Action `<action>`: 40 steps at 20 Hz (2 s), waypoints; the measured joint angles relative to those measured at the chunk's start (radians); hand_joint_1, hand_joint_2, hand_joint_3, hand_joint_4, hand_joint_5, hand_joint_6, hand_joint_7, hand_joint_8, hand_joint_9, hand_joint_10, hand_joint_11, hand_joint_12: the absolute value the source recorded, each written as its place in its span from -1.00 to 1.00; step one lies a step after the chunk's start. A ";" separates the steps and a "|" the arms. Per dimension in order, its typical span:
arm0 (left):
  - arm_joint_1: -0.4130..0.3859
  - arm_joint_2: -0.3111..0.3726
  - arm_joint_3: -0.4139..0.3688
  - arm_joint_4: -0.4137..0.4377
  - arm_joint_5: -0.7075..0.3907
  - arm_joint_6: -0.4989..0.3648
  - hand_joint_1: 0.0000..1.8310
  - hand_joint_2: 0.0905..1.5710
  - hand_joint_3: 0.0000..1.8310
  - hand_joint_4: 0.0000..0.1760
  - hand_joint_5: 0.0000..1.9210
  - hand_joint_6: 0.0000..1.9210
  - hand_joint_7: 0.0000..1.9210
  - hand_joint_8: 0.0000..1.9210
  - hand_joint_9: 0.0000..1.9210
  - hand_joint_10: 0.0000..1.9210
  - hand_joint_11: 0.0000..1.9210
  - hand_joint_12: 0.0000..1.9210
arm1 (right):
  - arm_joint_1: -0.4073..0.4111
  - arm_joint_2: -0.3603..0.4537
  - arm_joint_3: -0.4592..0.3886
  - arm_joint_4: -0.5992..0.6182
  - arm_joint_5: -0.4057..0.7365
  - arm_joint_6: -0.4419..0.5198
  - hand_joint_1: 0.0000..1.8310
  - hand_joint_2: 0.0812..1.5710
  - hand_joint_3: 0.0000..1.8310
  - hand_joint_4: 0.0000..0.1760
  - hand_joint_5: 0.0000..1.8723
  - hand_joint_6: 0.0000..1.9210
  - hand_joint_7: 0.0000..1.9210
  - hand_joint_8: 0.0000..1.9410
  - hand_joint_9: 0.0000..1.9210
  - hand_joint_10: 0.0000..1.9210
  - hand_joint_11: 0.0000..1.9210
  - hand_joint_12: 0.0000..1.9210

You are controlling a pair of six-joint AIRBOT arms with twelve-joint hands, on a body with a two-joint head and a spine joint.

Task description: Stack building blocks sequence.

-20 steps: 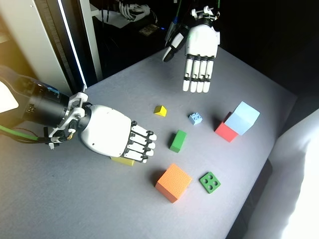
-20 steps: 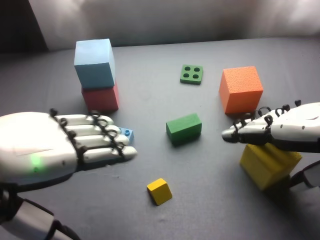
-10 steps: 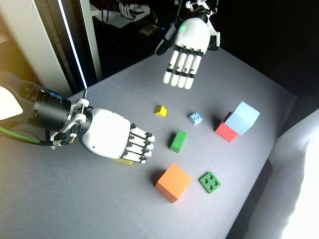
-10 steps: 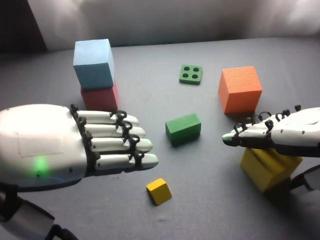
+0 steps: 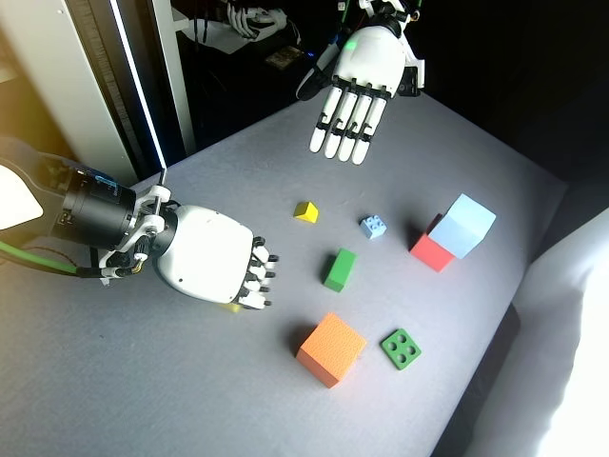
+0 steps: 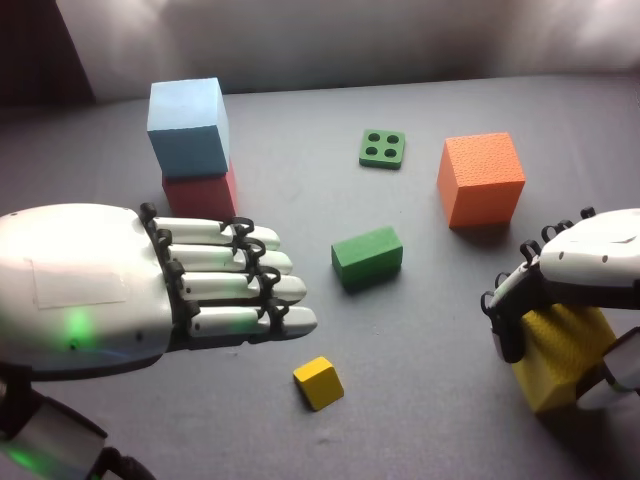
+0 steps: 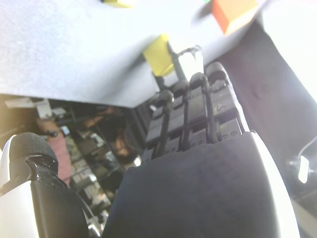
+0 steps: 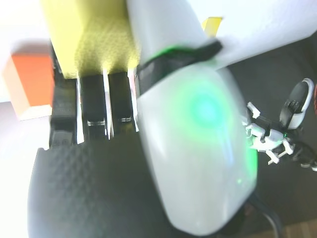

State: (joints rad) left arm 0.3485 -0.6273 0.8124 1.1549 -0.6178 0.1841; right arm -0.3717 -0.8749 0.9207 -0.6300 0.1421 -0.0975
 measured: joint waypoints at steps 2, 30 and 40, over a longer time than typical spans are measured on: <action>-0.006 0.000 0.000 0.019 -0.001 -0.013 -0.53 0.14 -1.00 -1.00 -0.89 -0.99 -0.89 -0.99 -0.89 -0.99 -1.00 -0.68 | 0.000 0.000 0.000 0.000 0.000 0.000 0.62 0.41 -1.00 -1.00 -0.10 0.22 0.05 -0.18 -0.08 0.13 -0.28 0.72; -0.011 -0.006 0.014 0.043 -0.004 -0.051 -0.71 0.29 -0.99 -1.00 -0.98 -0.99 -0.97 -0.99 -0.98 -0.99 -0.98 -0.99 | 0.479 -0.190 0.269 0.139 -0.304 -0.035 0.51 0.38 -1.00 -1.00 -0.11 0.24 0.10 -0.19 0.01 0.12 -0.11 -0.09; -0.019 -0.007 0.014 0.042 -0.008 -0.051 -0.69 0.29 -0.99 -1.00 -0.98 -1.00 -0.98 -1.00 -0.99 -1.00 -0.99 -1.00 | 0.459 -0.243 0.359 0.144 -0.374 -0.120 0.63 0.35 -1.00 -1.00 -0.07 0.11 0.15 -0.35 0.11 -0.14 -0.16 0.56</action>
State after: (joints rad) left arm 0.3290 -0.6342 0.8268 1.1969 -0.6258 0.1329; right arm 0.0872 -1.1175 1.2800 -0.4858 -0.2321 -0.2176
